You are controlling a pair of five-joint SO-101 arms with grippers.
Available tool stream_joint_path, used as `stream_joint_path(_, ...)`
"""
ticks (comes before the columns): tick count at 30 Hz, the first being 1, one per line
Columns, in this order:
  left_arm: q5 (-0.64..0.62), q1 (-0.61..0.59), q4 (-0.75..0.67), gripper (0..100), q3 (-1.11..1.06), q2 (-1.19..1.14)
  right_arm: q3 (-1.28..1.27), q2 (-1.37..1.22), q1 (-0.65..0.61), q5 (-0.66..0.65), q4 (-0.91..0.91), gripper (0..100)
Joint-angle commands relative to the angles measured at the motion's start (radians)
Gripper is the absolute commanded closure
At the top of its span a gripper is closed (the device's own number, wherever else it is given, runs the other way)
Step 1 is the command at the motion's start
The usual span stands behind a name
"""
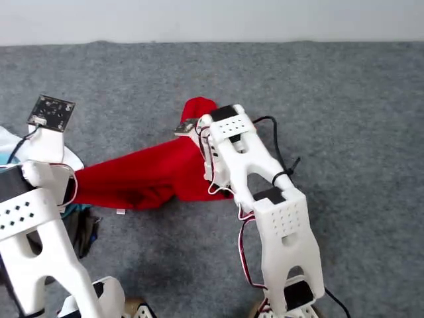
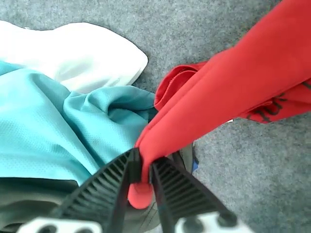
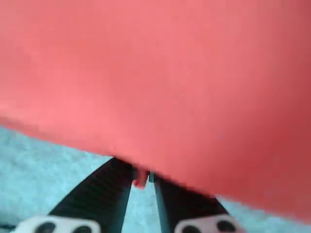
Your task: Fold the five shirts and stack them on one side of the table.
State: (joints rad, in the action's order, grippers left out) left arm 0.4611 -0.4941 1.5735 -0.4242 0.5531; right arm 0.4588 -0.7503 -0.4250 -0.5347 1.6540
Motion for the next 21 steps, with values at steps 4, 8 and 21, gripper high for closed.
stream_joint_path(4, -0.009, 0.006, 0.078, 99, 0.15, 0.003, 0.008, 0.303, 0.101, -0.061, 0.084, 98.8)
stream_joint_path(8, -0.012, 0.071, 0.133, 99, 0.265, 0.003, 0.008, 0.509, 0.159, -0.107, 0.114, 98.8)
stream_joint_path(21, -0.172, 0.373, 0.144, 99, 0.704, 0.002, 0.008, 1.182, 0.234, -0.262, 0.022, 98.8)
